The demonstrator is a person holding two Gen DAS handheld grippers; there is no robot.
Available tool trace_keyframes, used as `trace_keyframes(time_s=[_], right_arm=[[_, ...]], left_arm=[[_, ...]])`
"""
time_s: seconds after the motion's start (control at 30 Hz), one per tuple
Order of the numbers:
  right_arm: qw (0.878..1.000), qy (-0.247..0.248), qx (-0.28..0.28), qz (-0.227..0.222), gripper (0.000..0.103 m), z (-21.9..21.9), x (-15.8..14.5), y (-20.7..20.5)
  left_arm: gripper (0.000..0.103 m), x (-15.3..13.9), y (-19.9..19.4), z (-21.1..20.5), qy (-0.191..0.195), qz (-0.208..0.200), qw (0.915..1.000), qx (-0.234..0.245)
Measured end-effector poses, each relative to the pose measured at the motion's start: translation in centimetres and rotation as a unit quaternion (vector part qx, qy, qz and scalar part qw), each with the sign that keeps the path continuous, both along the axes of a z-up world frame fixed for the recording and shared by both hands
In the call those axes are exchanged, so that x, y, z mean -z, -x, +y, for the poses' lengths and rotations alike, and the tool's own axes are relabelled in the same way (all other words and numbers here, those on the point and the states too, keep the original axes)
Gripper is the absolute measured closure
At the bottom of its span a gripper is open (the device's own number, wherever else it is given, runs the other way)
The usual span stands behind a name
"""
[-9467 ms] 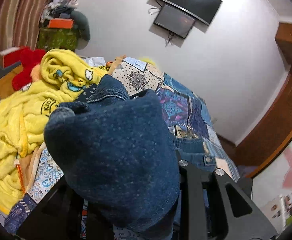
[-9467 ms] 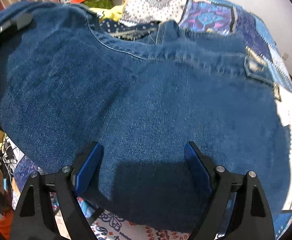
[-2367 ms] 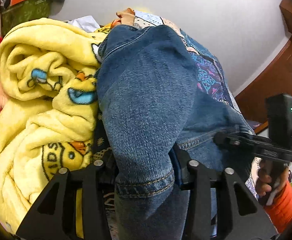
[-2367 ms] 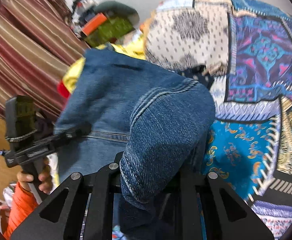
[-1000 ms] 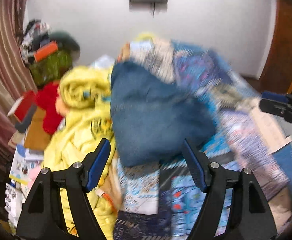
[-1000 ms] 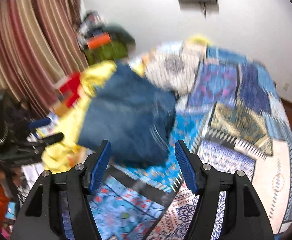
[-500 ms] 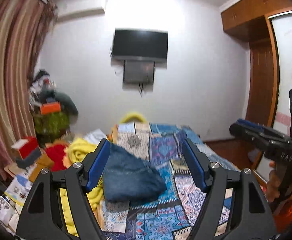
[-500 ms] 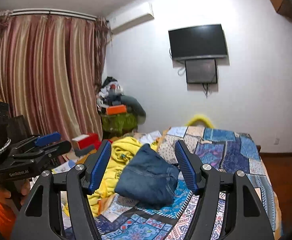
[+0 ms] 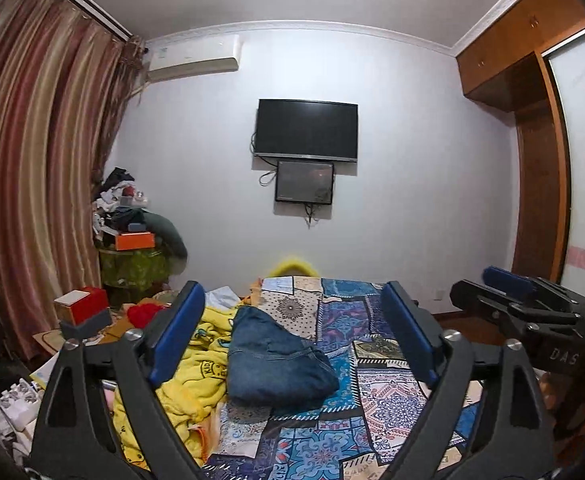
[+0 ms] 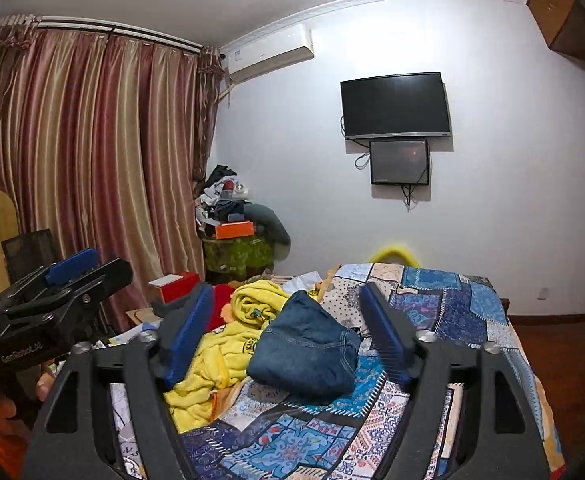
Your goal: Fold large clothes
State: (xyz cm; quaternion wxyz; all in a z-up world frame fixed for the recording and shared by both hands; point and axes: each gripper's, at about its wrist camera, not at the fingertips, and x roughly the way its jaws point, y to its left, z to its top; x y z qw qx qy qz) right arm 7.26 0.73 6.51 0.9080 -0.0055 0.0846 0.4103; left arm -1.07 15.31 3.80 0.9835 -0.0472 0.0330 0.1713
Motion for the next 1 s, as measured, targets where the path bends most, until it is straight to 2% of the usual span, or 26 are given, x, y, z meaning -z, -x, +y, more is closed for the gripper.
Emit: trace_keyframes(time_s=[0.1,0.23,0.27,0.47,1.0], right_arm=[[1.0,0.002,0.012,0.001,0.019,-0.2,0.2,0.2],[1.0,0.001,0.024,0.005,0.001,-0.4,0.3,0.1],[1.0,-0.003,0.026,0.003,0.0,-0.6,0.6,0.5],[0.999,-0.001,0.033,-0.006,0.0,-0.9,0.3,0.6],[1.0,-0.009,0.029,0.006,0.0,-1.6,0.7,0.7]], left_arm=[[0.004,0.0,0.7,0.1,0.004,-0.007,0.9999,-0.009],[0.003,0.1,1.2,-0.1,0.002,-0.009,0.9999,-0.012],[0.002,0.1,1.3,-0.1,0.002,-0.008,0.9999,-0.012],[0.001,0.2,1.4,-0.4,-0.003,-0.008,0.9999,-0.013],[0.001,0.3,0.6,-0.1,0.0,0.002,1.0,-0.006]])
